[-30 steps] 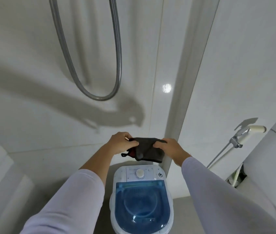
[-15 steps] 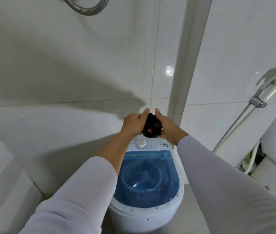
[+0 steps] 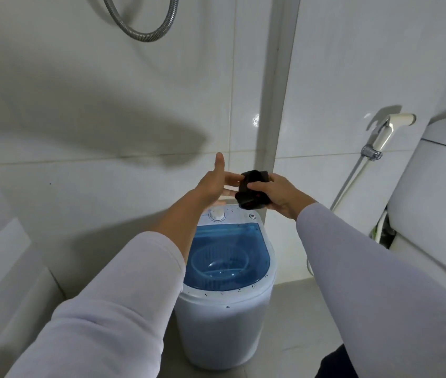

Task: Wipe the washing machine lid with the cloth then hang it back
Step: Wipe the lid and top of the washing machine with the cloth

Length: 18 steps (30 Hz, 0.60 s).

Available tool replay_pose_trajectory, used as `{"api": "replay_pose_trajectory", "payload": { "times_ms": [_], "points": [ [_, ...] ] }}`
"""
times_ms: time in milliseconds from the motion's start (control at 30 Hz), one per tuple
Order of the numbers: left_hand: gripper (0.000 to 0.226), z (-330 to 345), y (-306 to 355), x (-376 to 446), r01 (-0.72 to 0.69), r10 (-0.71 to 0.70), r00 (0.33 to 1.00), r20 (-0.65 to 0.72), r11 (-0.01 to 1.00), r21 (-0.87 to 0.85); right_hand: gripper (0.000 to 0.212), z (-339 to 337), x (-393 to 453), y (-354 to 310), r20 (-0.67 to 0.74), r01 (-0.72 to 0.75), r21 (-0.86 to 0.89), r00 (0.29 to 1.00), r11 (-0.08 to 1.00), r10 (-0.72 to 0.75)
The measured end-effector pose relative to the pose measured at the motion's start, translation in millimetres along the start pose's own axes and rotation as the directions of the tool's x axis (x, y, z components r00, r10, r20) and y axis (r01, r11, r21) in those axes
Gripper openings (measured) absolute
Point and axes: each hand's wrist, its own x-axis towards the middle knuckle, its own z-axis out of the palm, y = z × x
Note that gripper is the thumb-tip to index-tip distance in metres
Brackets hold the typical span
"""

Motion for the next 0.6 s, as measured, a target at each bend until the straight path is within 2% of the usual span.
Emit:
{"api": "replay_pose_trajectory", "payload": {
  "times_ms": [67, 100, 167, 233, 267, 300, 400, 500, 600],
  "points": [
    [0.073, 4, -4, 0, 0.052, -0.049, 0.998, -0.048, 0.997, 0.062, 0.046, -7, -4, 0, -0.078, -0.01, -0.02, 0.997, 1.0, 0.008],
    [0.065, 6, -9, 1, 0.083, -0.074, 0.995, -0.063, 0.984, 0.157, 0.045, -11, -5, 1, -0.106, -0.01, -0.033, 0.994, 0.999, 0.007],
    [0.045, 9, -22, -1, 0.086, -0.056, 0.996, -0.076, 0.875, 0.476, 0.044, -19, -5, 4, -0.149, -0.003, -0.101, 0.989, 0.995, -0.012],
    [0.03, 12, -39, -2, 0.04, -0.034, 0.999, -0.022, 0.726, 0.686, 0.042, -25, -1, 10, -0.193, 0.011, -0.239, 0.98, 0.971, -0.058],
    [0.036, 14, -49, -1, 0.035, -0.066, 0.998, 0.013, 0.672, 0.739, 0.041, -28, 2, 13, -0.209, 0.018, -0.316, 0.974, 0.949, -0.088],
    [0.05, 16, -60, 1, 0.031, -0.104, 0.994, 0.044, 0.625, 0.78, 0.04, -29, 7, 17, -0.217, 0.029, -0.386, 0.969, 0.922, -0.121],
    [0.08, 22, -86, 14, 0.013, -0.218, 0.968, 0.122, 0.53, 0.848, 0.038, -33, 24, 29, -0.196, 0.057, -0.574, 0.959, 0.817, -0.204],
    [0.09, 26, -103, 30, 0.003, -0.291, 0.946, 0.14, 0.44, 0.898, 0.039, -36, 46, 44, -0.161, 0.05, -0.707, 0.96, 0.706, -0.23],
    [0.095, 27, -115, 43, -0.012, -0.321, 0.935, 0.149, 0.393, 0.919, 0.044, -32, 67, 55, -0.118, 0.068, -0.752, 0.965, 0.655, -0.236]
  ]
}}
